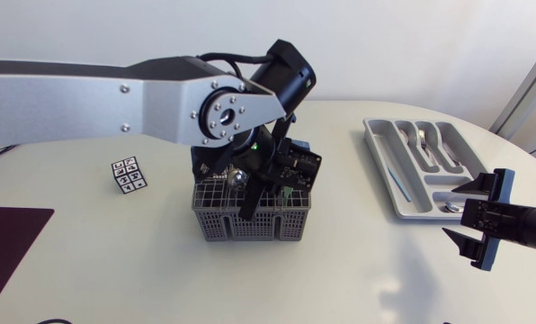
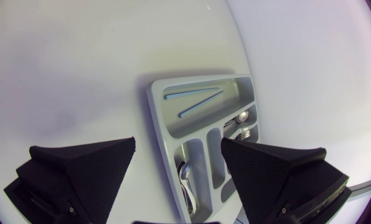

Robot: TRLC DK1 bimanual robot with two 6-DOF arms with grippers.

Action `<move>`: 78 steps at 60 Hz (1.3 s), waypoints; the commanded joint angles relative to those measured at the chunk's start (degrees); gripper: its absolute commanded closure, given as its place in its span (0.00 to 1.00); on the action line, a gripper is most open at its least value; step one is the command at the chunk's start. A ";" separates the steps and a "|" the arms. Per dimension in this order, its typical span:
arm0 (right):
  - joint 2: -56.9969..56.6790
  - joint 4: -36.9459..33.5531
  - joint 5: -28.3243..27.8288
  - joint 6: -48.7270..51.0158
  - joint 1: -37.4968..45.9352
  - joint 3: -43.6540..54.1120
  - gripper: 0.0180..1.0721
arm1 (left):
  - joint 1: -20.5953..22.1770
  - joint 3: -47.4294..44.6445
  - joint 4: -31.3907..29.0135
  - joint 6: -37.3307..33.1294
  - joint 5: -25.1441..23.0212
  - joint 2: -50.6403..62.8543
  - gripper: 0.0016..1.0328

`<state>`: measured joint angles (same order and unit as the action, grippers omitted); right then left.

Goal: Transfer all utensils from the basket to the drawer tray.

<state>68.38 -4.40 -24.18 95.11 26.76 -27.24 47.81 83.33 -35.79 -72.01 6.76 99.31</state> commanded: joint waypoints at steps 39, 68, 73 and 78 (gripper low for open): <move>-14.33 -9.83 -0.51 -3.79 -5.14 2.72 0.06 | 1.58 -0.36 -1.91 1.70 2.64 -9.66 0.94; -29.62 -14.76 -0.51 -19.70 -15.78 3.60 0.06 | 5.01 -0.98 -1.21 15.58 6.24 -15.64 0.94; -31.82 -15.28 -0.07 -24.53 -19.64 2.99 0.06 | 5.19 -0.80 0.37 21.29 9.85 -15.28 0.95; -32.87 -15.11 1.68 -29.98 -24.92 2.20 0.06 | 5.10 0.61 0.37 28.68 10.37 -14.14 0.95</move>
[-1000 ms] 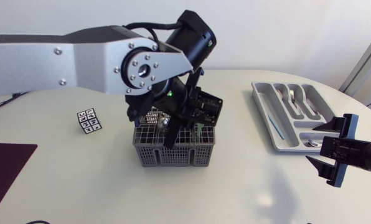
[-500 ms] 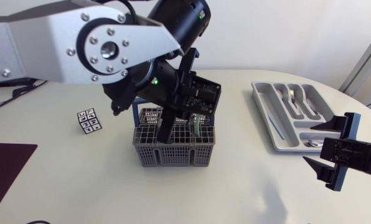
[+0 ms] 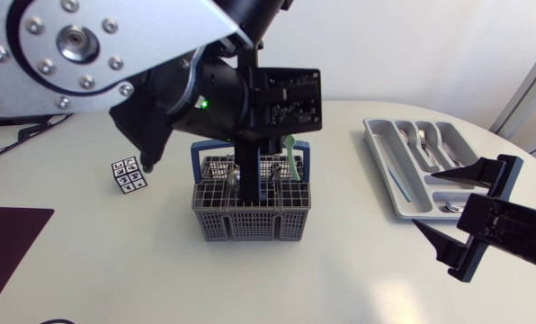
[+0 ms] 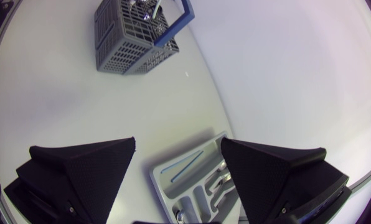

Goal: Transfer all utensils from the basket to the drawer tray.

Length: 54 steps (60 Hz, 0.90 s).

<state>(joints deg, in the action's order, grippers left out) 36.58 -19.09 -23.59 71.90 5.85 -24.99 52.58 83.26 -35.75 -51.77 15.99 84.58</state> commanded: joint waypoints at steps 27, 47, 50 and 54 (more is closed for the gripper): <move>9.13 15.75 20.69 -30.24 -32.39 -4.54 0.15 | -2.04 9.46 -1.43 40.08 -6.94 9.99 0.97; 19.23 26.74 27.55 -34.81 -39.16 -7.00 0.43 | -2.83 12.19 -3.01 53.35 -13.44 12.19 0.97; 20.20 28.14 28.34 -34.98 -39.60 -7.26 0.49 | -3.01 12.71 -3.80 54.76 -14.23 12.54 0.97; 21.17 29.02 28.87 -34.98 -40.12 -7.79 0.56 | -3.36 12.71 -3.98 55.90 -15.46 12.72 0.97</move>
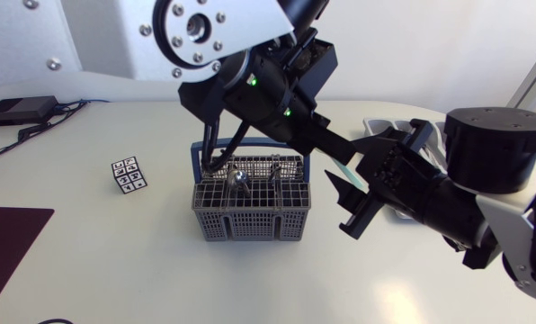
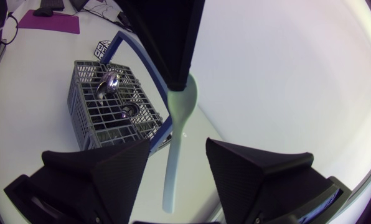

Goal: Transfer all utensils from the basket to the drawer tray.

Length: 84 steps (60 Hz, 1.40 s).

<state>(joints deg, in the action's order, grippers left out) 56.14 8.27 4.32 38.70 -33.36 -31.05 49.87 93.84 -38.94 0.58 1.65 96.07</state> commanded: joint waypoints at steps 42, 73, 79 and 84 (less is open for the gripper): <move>5.65 3.15 1.75 -1.70 -1.70 -2.70 0.95 | -4.34 5.39 -1.76 5.84 -6.22 1.22 0.64; -2.70 -15.30 -23.74 7.71 19.65 -1.21 0.95 | -6.54 -1.38 0.53 -7.61 4.85 -4.75 0.53; -0.94 -19.26 -31.56 15.71 30.20 -1.47 0.95 | -6.54 -6.57 1.85 -9.81 5.73 -5.63 0.53; 2.13 -23.74 -39.03 22.83 39.69 -3.23 0.95 | -6.45 -10.70 4.49 -11.48 6.61 -6.60 0.53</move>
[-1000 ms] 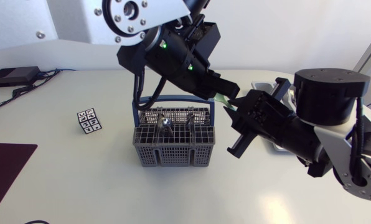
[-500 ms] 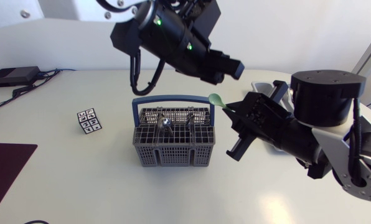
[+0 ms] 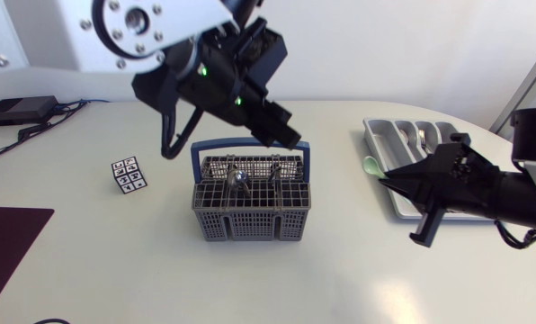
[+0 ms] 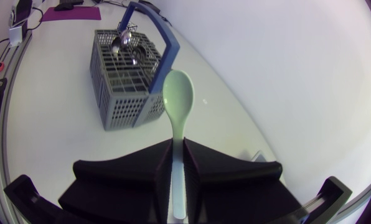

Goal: Transfer all utensils from the basket to the drawer tray.

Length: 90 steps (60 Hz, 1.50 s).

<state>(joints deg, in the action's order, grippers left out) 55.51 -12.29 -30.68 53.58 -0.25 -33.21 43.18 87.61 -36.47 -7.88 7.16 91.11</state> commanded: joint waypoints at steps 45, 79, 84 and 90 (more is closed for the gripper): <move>45.22 -27.34 -6.33 55.58 37.60 -31.74 0.94 | 3.05 -18.71 16.69 -5.66 5.23 -9.28 0.54; 51.46 -12.05 6.86 58.57 35.93 -31.04 0.59 | 6.13 -22.93 13.09 -8.56 6.90 -11.48 0.54; 49.17 -10.64 6.86 57.25 35.93 -29.37 0.45 | 6.22 -23.28 13.27 -8.73 6.99 -11.22 0.54; 46.18 -10.21 6.59 54.35 36.11 -28.05 0.24 | 6.30 -23.80 13.44 -9.26 6.99 -10.78 0.54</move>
<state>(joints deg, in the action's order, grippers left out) 104.84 -23.09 -24.10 109.21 36.05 -63.33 48.95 65.71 -23.22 -15.53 13.67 80.51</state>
